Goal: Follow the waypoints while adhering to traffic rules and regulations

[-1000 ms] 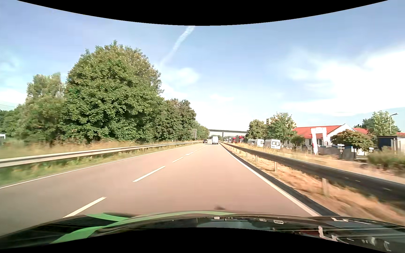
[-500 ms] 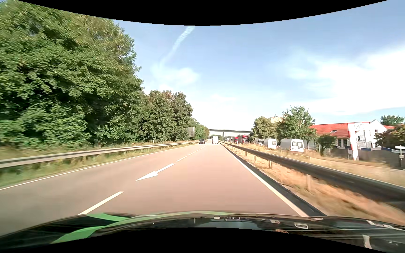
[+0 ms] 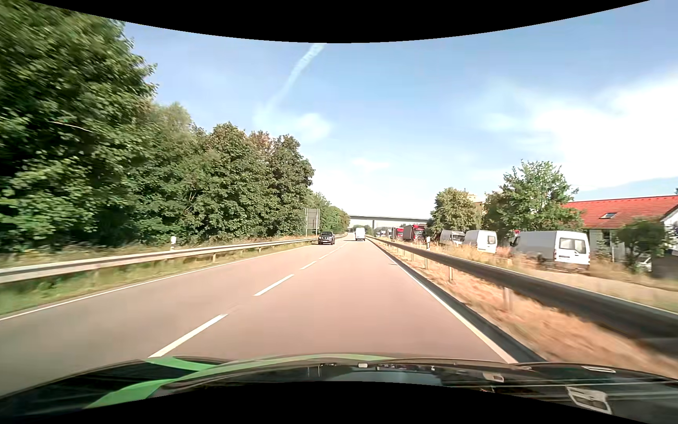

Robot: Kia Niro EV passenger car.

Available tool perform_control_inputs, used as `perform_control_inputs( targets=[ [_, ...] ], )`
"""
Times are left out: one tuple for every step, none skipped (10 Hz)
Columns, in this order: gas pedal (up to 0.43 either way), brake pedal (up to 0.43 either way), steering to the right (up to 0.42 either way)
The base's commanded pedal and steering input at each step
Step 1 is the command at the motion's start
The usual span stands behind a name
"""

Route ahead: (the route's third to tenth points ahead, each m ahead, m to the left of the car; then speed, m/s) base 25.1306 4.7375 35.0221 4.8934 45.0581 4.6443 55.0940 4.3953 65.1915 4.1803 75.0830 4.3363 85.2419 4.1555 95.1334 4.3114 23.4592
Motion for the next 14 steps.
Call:
perform_control_inputs(
  targets=[
    [0.28,0.0,0.004],
    [0.28,0.0,0.003],
    [0.268,0.0,0.003],
    [0.268,0.0,0.003],
    [0.268,0.0,0.003],
    [0.268,0.0,0.003],
    [0.268,0.0,0.003],
    [0.268,0.0,0.003],
    [0.26,0.0,0.001],
    [0.26,0.0,0.001],
    [0.26,0.0,0.0],
    [0.26,0.0,0.0],
    [0.26,0.0,0.0],
    [0.268,0.0,0.0]
  ],
)
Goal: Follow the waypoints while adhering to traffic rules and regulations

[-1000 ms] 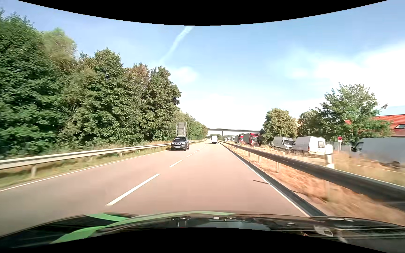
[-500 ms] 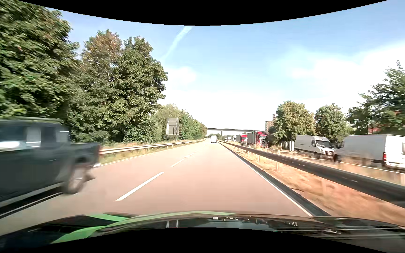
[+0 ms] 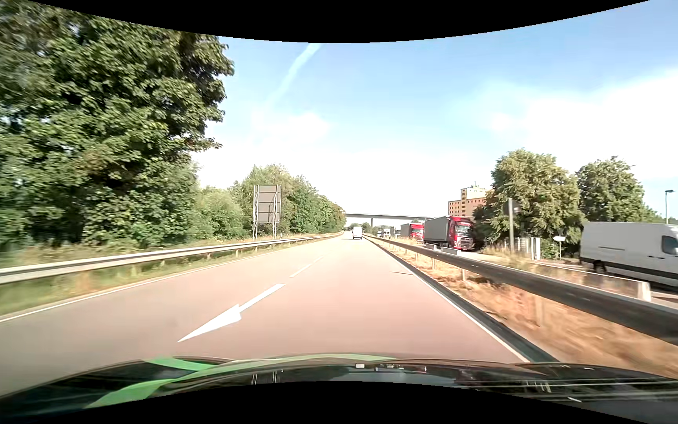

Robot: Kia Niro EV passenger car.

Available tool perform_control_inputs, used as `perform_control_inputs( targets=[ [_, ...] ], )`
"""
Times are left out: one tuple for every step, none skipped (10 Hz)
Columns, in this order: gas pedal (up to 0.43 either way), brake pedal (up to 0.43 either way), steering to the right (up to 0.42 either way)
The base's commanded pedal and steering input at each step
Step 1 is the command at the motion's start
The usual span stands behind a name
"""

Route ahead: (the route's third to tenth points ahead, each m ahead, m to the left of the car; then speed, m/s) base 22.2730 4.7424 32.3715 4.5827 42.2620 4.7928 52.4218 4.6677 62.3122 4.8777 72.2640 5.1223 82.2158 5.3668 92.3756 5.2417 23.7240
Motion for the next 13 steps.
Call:
perform_control_inputs(
  targets=[
    [0.268,0.0,0.0],
    [0.28,0.0,0.0],
    [0.299,0.0,0.0],
    [0.311,0.0,0.0],
    [0.311,0.0,0.0],
    [0.311,0.0,0.0],
    [0.311,0.0,0.0],
    [0.311,0.0,0.0],
    [0.311,0.0,-0.001],
    [0.311,0.0,-0.001],
    [0.287,0.0,-0.002],
    [0.268,0.0,-0.002],
    [0.268,0.0,-0.002]
  ],
)
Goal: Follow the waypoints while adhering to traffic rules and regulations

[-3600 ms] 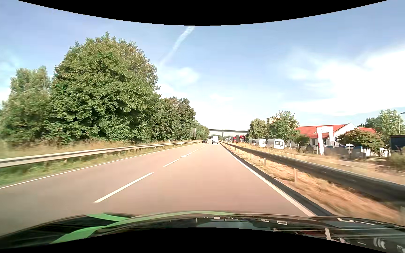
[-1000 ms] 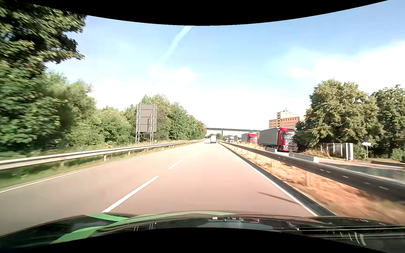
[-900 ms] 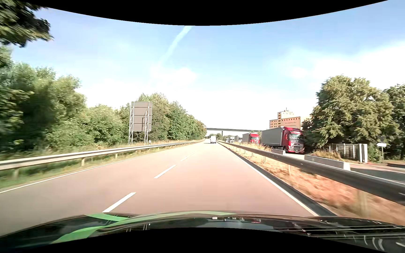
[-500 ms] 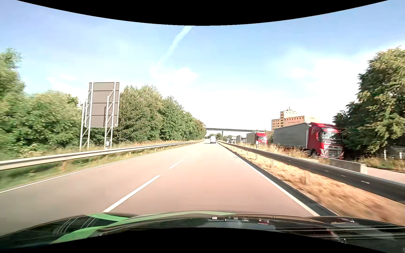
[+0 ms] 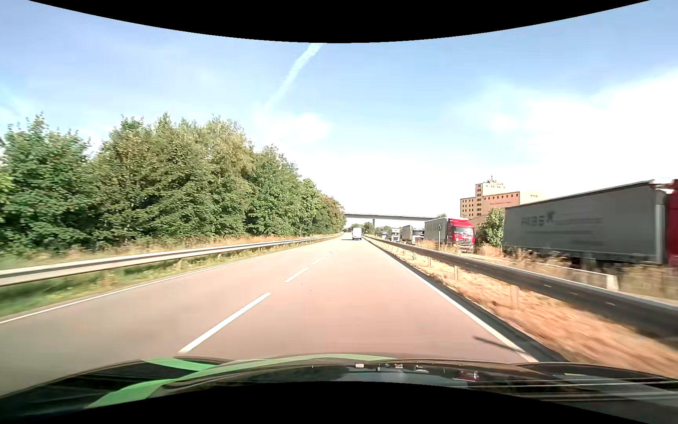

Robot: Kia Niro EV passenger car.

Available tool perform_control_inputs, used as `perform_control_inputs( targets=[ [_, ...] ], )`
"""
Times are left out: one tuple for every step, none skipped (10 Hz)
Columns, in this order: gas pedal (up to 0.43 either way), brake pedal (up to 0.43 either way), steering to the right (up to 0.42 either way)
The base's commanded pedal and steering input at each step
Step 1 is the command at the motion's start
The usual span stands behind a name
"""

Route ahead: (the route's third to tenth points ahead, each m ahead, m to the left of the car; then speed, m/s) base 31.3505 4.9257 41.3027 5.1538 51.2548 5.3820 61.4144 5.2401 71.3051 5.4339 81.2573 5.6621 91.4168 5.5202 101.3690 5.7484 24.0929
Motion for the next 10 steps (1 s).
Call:
perform_control_inputs(
  targets=[
    [0.268,0.0,-0.002],
    [0.268,0.0,-0.002],
    [0.28,0.0,-0.002],
    [0.299,0.0,-0.002],
    [0.311,0.0,-0.002],
    [0.319,0.0,-0.002],
    [0.331,0.0,-0.002],
    [0.35,0.0,-0.001],
    [0.358,0.0,-0.001],
    [0.37,0.0,-0.002]
  ],
)
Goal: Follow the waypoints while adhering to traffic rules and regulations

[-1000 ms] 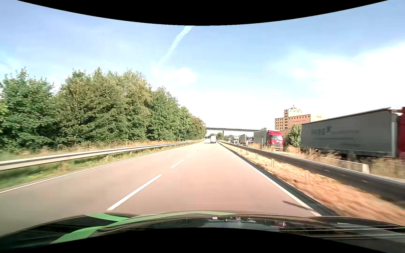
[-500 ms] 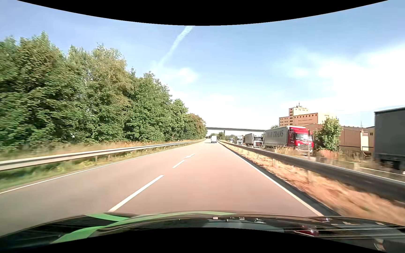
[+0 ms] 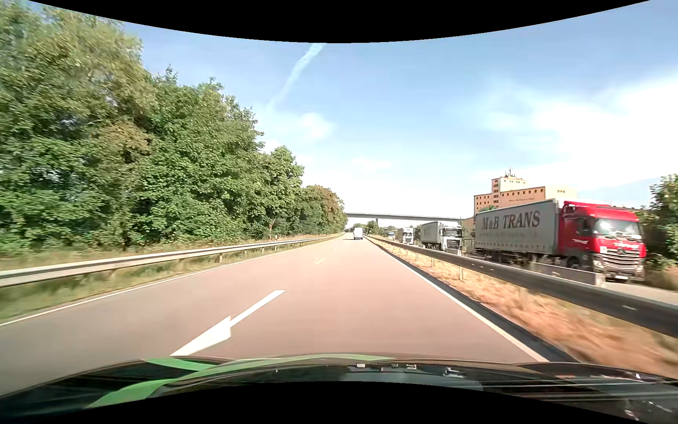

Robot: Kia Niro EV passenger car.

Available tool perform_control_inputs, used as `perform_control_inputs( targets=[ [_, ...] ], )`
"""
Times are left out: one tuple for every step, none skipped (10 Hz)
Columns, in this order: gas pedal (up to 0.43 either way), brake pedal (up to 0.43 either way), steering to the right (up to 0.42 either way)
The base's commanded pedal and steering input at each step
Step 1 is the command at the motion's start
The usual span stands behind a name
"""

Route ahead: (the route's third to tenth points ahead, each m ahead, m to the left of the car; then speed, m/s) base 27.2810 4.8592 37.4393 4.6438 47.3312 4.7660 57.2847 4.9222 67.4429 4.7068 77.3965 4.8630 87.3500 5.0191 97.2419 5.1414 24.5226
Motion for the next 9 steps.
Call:
perform_control_inputs(
  targets=[
    [0.37,0.0,-0.001],
    [0.378,0.0,-0.001],
    [0.378,0.0,-0.001],
    [0.378,0.0,-0.001],
    [0.37,0.0,-0.001],
    [0.358,0.0,-0.001],
    [0.331,0.0,-0.001],
    [0.311,0.0,-0.001],
    [0.311,0.0,-0.001]
  ],
)
